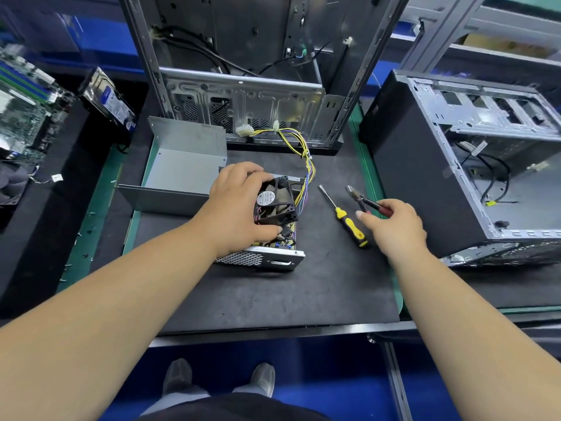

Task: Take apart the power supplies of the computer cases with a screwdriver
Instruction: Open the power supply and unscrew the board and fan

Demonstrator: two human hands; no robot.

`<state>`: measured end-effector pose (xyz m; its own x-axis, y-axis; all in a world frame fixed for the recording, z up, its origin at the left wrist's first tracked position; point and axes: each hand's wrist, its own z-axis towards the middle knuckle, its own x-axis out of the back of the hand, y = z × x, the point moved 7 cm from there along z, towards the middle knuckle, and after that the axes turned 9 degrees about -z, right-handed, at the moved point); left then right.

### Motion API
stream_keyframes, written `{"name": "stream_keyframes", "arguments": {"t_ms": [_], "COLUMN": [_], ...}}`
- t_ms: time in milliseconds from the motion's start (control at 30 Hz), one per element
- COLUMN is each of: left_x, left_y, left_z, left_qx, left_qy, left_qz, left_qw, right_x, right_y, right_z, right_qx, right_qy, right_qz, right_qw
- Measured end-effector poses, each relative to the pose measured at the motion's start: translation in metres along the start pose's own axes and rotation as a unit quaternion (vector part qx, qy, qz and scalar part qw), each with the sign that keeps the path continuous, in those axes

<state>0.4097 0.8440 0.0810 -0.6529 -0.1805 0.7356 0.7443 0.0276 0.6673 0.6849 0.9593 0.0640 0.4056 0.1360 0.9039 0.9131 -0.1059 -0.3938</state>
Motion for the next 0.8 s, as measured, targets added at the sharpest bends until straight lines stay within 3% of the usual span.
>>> {"name": "stream_keyframes", "arguments": {"t_ms": [267,467,567,667,800], "left_x": [-0.001,-0.001,0.000,-0.001,-0.001], "left_y": [0.002,0.002,0.000,0.000,0.001], "left_z": [0.001,0.000,0.000,0.001,0.001], "left_qx": [-0.001,0.001,0.000,-0.001,-0.005], "left_qy": [0.001,0.004,0.006,0.007,0.012], "left_qz": [-0.005,0.002,0.000,0.001,0.004], "left_qw": [1.000,1.000,1.000,1.000,1.000], "right_x": [-0.033,-0.041,-0.030,-0.039,-0.062], "right_y": [-0.018,-0.029,-0.053,-0.087,-0.106], "right_z": [0.035,0.030,-0.001,-0.033,-0.063], "right_qx": [0.048,0.111,0.201,0.344,0.426], "right_qy": [0.037,0.012,0.050,-0.075,-0.222], "right_qz": [-0.001,-0.111,-0.042,0.022,0.007], "right_qw": [0.998,0.988,0.977,0.936,0.877]}}
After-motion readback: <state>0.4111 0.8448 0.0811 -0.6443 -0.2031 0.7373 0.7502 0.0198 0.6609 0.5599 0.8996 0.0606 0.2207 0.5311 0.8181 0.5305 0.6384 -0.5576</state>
